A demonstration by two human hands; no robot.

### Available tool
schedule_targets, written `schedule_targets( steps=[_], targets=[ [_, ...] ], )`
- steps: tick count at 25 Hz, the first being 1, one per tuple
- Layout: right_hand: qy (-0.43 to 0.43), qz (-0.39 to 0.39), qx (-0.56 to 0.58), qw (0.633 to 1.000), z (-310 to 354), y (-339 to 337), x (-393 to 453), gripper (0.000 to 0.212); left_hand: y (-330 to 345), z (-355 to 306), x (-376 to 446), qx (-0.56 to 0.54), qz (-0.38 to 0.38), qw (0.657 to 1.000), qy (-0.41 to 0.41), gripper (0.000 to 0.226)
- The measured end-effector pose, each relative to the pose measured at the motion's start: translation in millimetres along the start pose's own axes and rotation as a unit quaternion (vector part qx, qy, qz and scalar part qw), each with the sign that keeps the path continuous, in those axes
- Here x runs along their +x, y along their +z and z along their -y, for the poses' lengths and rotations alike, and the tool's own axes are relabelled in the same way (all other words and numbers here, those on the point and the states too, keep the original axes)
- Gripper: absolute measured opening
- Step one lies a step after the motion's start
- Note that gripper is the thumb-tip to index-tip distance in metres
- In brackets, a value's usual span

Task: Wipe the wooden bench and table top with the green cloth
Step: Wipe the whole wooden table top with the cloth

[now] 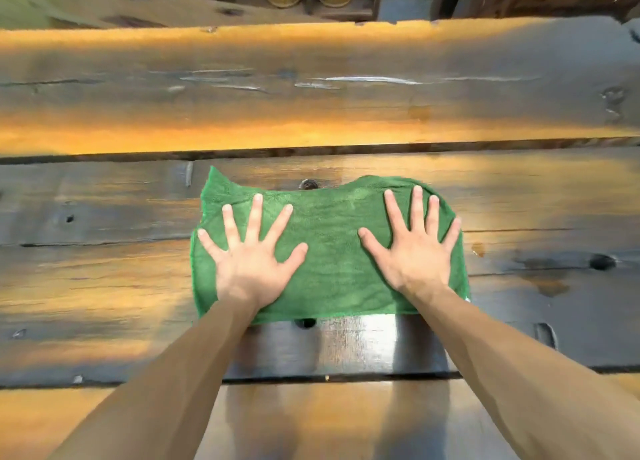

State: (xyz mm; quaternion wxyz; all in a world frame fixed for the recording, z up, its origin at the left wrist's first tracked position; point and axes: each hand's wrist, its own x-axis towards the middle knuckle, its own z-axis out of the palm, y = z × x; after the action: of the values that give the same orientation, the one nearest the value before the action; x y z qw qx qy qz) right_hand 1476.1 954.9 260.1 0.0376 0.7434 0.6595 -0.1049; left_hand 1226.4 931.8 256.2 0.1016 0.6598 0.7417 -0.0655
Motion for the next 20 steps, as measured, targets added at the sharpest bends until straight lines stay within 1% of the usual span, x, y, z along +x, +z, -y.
schedule_targets(
  steps=[6, 12, 14, 18, 20],
  targets=[
    [-0.028, -0.027, -0.004, 0.999, 16, -18, 113, 0.081, -24, -10, 110, 0.001, -0.034, 0.999, 0.008, 0.069],
    [-0.059, -0.020, -0.011, 0.998, 30, -44, 236, 0.082, -51, -25, 224, 0.001, -0.029, 1.000, 0.008, 0.067],
    [-0.067, -0.031, -0.014, 0.997, 39, -51, 285, 0.083, -60, -28, 265, -0.002, -0.038, 0.999, 0.009, 0.067],
    [-0.066, -0.034, -0.015, 0.997, 53, -67, 380, 0.085, -83, -41, 362, -0.008, -0.057, 0.998, 0.000, 0.066],
    [-0.058, -0.040, -0.017, 0.997, 62, -78, 423, 0.085, -97, -45, 411, -0.013, -0.055, 0.998, -0.006, 0.067]
  ],
)
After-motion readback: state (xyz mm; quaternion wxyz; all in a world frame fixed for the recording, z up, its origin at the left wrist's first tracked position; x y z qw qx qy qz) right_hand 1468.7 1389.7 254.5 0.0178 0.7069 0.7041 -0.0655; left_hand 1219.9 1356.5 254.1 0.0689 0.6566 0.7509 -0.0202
